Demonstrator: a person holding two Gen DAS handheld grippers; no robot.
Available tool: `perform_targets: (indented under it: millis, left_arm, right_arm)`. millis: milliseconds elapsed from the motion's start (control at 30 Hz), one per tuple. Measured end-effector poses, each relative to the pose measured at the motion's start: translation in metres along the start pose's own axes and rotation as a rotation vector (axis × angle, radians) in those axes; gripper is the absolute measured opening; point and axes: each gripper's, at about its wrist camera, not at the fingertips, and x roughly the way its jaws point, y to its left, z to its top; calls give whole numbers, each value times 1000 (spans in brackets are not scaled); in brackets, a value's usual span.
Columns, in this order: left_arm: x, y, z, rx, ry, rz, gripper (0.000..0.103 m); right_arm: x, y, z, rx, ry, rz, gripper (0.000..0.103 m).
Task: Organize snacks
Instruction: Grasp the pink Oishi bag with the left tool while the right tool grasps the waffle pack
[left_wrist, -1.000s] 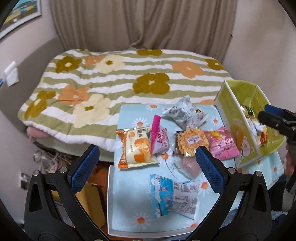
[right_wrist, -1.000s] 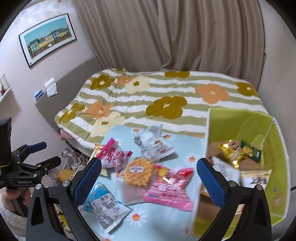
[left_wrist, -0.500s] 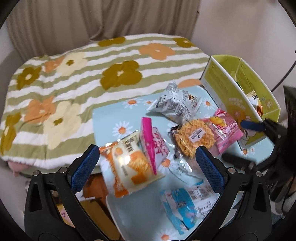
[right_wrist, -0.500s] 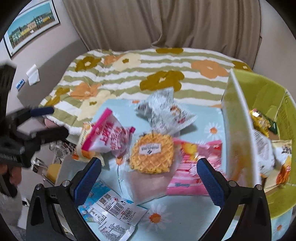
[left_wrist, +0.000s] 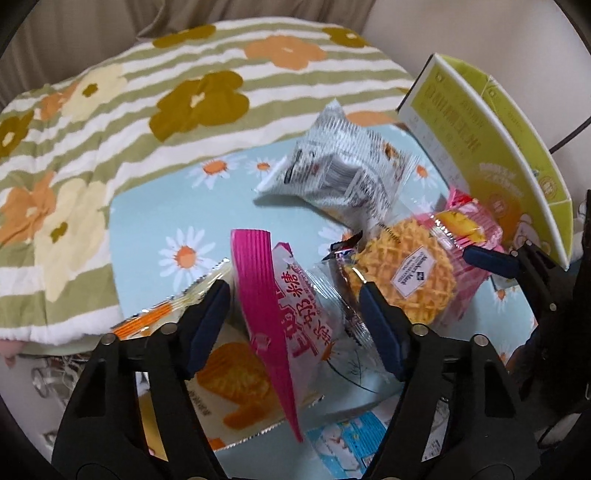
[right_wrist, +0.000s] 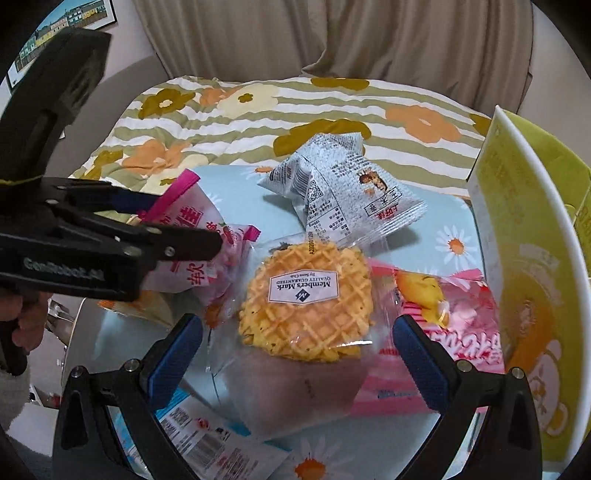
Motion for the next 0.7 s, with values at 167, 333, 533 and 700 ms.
perform_targets:
  millis: [167, 333, 533, 700]
  left_arm:
    - [16, 1, 0, -2, 39, 5, 57]
    - [20, 0, 0, 16, 54, 25, 50]
    - [20, -2, -3, 35, 64, 44, 39]
    - [17, 1, -5, 19, 56, 27, 28]
  right_arm:
    - [5, 3, 3, -33, -7, -5, 103]
    - [8, 5, 3, -54, -10, -5, 103]
    - [15, 7, 5, -85, -10, -18, 103]
    - [21, 7, 8, -86, -1, -20, 103]
